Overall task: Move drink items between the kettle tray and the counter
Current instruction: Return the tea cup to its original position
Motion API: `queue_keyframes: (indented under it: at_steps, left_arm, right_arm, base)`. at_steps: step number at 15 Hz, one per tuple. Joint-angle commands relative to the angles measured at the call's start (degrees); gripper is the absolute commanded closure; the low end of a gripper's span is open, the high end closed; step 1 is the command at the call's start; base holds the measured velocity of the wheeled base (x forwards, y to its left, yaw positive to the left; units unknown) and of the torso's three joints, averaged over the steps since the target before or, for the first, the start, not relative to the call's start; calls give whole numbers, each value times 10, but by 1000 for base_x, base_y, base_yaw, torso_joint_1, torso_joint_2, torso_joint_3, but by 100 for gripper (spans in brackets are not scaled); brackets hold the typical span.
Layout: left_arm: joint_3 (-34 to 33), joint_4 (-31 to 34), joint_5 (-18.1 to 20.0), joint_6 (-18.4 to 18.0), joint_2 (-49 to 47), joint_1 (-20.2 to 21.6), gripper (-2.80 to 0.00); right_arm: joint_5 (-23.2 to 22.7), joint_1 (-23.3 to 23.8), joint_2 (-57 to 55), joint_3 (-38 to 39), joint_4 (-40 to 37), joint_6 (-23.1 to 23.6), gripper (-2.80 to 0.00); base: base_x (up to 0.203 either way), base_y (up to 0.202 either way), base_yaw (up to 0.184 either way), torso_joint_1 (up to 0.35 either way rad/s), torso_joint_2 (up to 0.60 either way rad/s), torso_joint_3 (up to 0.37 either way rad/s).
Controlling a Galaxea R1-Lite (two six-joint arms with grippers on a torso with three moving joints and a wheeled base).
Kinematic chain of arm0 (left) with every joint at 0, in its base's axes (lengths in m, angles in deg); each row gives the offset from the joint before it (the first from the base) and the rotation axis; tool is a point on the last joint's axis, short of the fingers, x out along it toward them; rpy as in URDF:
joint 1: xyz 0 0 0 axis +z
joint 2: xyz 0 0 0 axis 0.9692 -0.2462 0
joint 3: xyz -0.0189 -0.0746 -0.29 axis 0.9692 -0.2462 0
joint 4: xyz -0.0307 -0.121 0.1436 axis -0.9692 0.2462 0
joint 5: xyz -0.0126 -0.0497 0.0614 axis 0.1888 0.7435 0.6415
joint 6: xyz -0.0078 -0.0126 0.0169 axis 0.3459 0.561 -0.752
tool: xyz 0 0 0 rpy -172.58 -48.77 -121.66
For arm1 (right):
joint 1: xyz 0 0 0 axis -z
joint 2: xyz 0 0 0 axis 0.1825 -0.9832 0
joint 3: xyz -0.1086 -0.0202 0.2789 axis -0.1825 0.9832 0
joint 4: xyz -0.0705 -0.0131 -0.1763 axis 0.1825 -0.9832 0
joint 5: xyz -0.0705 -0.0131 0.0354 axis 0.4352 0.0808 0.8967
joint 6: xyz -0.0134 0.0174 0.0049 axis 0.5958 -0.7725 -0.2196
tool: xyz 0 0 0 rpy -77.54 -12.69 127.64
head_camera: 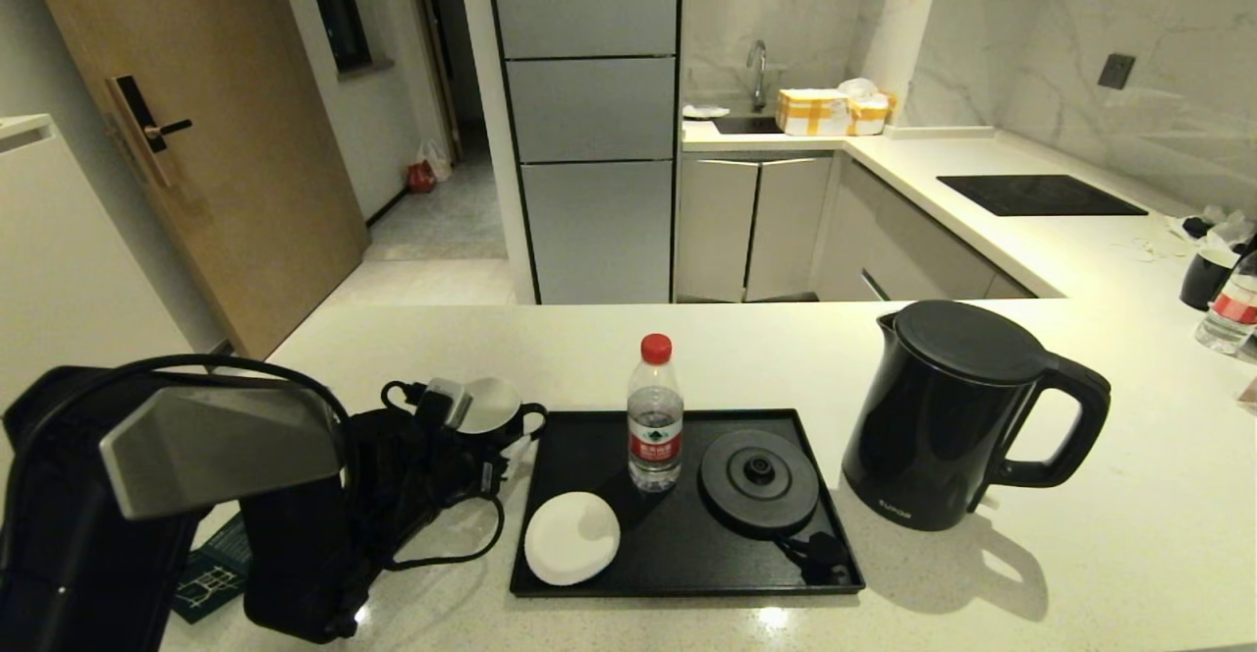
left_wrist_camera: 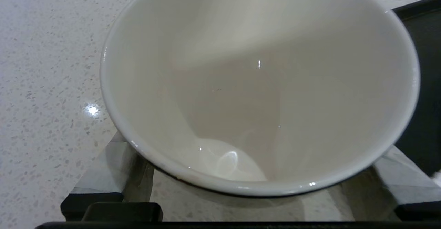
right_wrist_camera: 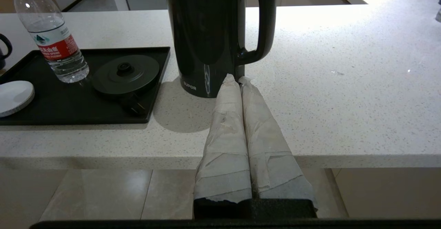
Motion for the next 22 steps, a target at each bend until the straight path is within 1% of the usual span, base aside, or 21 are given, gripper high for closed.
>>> queue_keyframes:
  at_steps: [1, 3, 6, 8, 10, 14, 17, 22]
  left_arm:
    - [-7, -7, 0, 0, 18, -3, 0]
    - [-17, -7, 0, 1, 28, -8, 0]
    - [-37, -7, 0, 13, 49, -26, 0]
    - [-58, -7, 0, 27, 75, -51, 0]
    - [-95, -7, -2, 31, 92, -93, 0]
    - [-132, -7, -5, 35, 97, -144, 0]
    - [-148, -7, -5, 42, 94, -160, 0]
    - [-143, -7, -5, 43, 65, -166, 0]
  right_arm:
    - [0, 0, 0, 1, 0, 0, 0]
    - [0, 0, -1, 1, 0, 0, 0]
    - [0, 0, -1, 1, 0, 0, 0]
    - [0, 0, -1, 1, 0, 0, 0]
    - [0, 0, -1, 1, 0, 0, 0]
    - [-1, 0, -1, 1, 0, 0, 0]
    - [0, 0, -1, 1, 0, 0, 0]
    - [0, 0, -1, 1, 0, 0, 0]
  base:
    - [0, 0, 0, 0, 0, 0]
    - [0, 0, 0, 0, 0, 0]
    - [0, 0, 0, 0, 0, 0]
    - [0, 0, 0, 0, 0, 0]
    - [0, 0, 0, 0, 0, 0]
    - [0, 0, 0, 0, 0, 0]
    - [0, 0, 0, 0, 0, 0]
    - [0, 0, 0, 0, 0, 0]
